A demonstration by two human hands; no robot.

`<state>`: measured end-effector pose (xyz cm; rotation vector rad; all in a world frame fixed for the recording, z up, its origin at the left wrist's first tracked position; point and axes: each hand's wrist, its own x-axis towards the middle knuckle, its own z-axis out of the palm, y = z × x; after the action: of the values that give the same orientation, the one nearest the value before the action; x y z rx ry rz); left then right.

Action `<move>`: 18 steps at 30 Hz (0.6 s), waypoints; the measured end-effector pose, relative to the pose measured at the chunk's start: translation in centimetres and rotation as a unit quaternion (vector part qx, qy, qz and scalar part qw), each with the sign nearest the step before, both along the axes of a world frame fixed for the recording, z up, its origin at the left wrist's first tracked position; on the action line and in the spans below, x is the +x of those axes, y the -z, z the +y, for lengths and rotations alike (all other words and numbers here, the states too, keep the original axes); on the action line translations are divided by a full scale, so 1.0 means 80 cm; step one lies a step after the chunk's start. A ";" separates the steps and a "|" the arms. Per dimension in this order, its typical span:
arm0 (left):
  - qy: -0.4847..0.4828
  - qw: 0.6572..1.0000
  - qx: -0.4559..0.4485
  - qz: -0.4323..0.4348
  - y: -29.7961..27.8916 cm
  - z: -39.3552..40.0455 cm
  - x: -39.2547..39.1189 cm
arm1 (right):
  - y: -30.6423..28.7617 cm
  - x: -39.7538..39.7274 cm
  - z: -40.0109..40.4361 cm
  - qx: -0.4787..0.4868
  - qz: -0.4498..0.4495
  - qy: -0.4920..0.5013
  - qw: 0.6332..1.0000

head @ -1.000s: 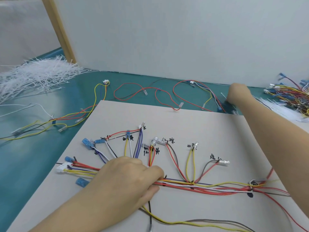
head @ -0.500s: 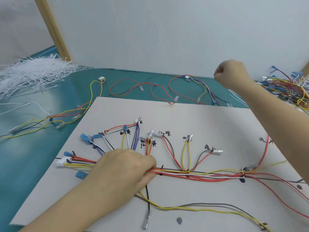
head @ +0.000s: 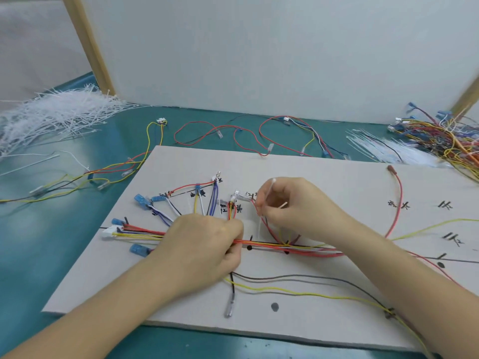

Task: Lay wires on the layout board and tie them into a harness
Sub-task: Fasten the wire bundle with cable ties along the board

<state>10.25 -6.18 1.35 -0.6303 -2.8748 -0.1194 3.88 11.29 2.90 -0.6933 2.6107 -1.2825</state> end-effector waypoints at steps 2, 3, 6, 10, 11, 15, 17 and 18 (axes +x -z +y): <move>-0.001 1.000 -0.001 0.015 0.000 -0.001 0.000 | 0.002 -0.005 0.006 -0.015 0.003 0.020 1.000; 0.002 1.000 -0.004 0.026 0.000 -0.001 -0.001 | 0.001 -0.007 0.009 -0.030 -0.004 0.026 0.999; 0.013 0.999 -0.007 0.046 0.003 -0.001 -0.002 | 0.003 -0.007 0.011 -0.022 -0.023 0.014 0.999; 0.014 0.999 -0.022 0.022 -0.002 -0.005 -0.004 | 0.012 -0.003 0.005 -0.006 -0.016 -0.006 1.000; 0.014 1.000 -0.014 0.013 0.000 -0.008 -0.005 | 0.012 -0.003 0.004 -0.019 -0.018 -0.004 1.000; 0.016 1.000 0.013 0.009 0.002 -0.008 -0.003 | 0.010 0.000 0.001 0.000 -0.014 -0.030 0.999; 0.024 0.999 0.012 0.027 0.001 -0.002 -0.002 | 0.010 0.005 0.000 0.018 -0.024 -0.053 0.998; 0.031 0.998 0.030 0.043 0.001 0.001 0.000 | 0.011 0.006 -0.001 0.021 -0.032 -0.065 0.997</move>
<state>10.26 -6.13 1.23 -0.6962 -2.7595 -0.1818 4.35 11.24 2.05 -0.7872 2.4895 -1.1895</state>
